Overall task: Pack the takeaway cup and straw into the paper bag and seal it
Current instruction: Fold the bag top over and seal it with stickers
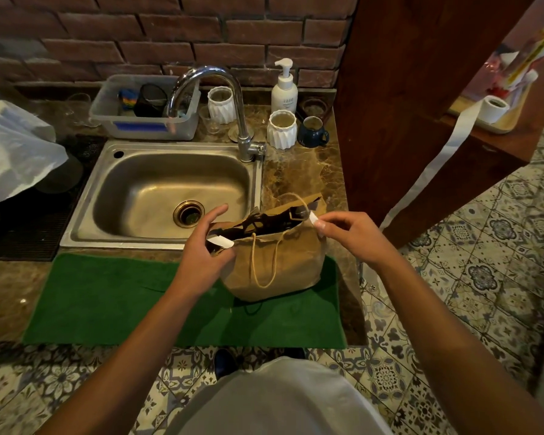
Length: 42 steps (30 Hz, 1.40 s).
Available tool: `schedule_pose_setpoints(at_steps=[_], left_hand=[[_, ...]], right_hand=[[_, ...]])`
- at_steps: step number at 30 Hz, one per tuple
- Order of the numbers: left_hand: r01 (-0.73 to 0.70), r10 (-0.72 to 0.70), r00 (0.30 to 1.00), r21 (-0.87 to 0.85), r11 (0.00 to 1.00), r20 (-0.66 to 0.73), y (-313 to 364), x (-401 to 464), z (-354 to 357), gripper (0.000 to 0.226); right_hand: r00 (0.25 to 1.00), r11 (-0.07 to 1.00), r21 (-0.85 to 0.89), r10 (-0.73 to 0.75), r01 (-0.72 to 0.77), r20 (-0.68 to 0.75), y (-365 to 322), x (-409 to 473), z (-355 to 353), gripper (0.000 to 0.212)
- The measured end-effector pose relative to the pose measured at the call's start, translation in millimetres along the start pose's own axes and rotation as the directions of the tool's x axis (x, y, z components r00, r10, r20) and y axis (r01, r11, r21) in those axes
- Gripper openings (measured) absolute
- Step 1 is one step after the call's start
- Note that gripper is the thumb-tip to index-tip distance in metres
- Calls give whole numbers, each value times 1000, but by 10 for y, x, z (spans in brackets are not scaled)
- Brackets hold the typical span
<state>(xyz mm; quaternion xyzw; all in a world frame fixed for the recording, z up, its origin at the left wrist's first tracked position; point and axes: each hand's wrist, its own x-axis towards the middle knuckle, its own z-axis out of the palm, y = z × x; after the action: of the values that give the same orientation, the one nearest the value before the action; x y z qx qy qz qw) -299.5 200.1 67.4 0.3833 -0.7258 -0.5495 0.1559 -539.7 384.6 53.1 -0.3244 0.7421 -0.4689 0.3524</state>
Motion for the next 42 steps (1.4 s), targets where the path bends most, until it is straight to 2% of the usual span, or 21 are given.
schedule_pose_setpoints(at_steps=[3, 4, 8, 11, 13, 16, 18, 19, 21, 22, 23, 25, 27, 29, 35, 38, 42], left_hand=[[11, -11, 1000, 0, 1000, -5, -8, 14, -23, 74], [9, -9, 1000, 0, 1000, -1, -3, 17, -21, 73], [12, -12, 1000, -3, 1000, -7, -1, 37, -26, 68], [24, -24, 999, -19, 1000, -29, -27, 62, -42, 63], [21, -22, 999, -32, 999, -35, -41, 75, -47, 62], [2, -3, 1000, -41, 999, -26, -61, 94, -52, 62], [3, -3, 1000, -31, 1000, -19, -67, 120, -48, 60], [8, -9, 1000, -27, 1000, -20, -74, 140, -48, 60], [20, -21, 1000, -29, 999, -22, -94, 177, -61, 61], [25, -25, 999, -31, 999, -20, -104, 193, -71, 62], [23, -24, 1000, -35, 999, -15, -109, 206, -82, 63], [12, -13, 1000, -55, 998, -17, -128, 231, -106, 64], [5, -7, 1000, -68, 998, -27, -134, 241, -124, 63], [13, -16, 999, -72, 997, -41, -137, 241, -119, 58], [116, -120, 991, -74, 991, -54, -140, 225, -86, 25], [122, -126, 991, -91, 988, -51, -141, 220, -83, 22], [101, -103, 995, -121, 988, -12, -128, 215, -46, 24]], right_hand=[[997, 997, -77, -18, 24, 70, -39, -2, 1, 46], [997, 995, -96, -32, 40, 77, -40, 4, 15, 46], [997, 995, -73, -66, 68, 27, -12, 52, 73, 18], [999, 997, -67, -42, 44, 35, -38, 36, 52, 24], [999, 998, -50, -42, 44, 35, -61, 23, 8, 20], [998, 998, -44, -47, 46, -39, -55, 21, 3, 17], [987, 986, -155, -74, 52, -140, -48, 34, 37, 35], [985, 981, -192, -57, 25, -162, -43, 52, 43, 52], [995, 987, -155, 36, -50, -95, -71, 86, 28, 84], [996, 991, -103, 76, -80, -36, -76, 107, 20, 89], [995, 994, -51, 96, -95, 16, -66, 131, 9, 85], [992, 994, -10, 106, -105, 70, -65, 164, -19, 61], [993, 996, -8, 93, -93, 79, -73, 177, -22, 39], [994, 997, -1, 81, -81, 67, -53, 190, -11, 29], [998, 994, 100, 55, -54, -10, 18, 179, 108, 26], [1000, 999, 37, 10, -10, 12, 13, 166, 158, 26], [996, 1000, 30, -7, 9, -87, 16, 188, 171, 28]])
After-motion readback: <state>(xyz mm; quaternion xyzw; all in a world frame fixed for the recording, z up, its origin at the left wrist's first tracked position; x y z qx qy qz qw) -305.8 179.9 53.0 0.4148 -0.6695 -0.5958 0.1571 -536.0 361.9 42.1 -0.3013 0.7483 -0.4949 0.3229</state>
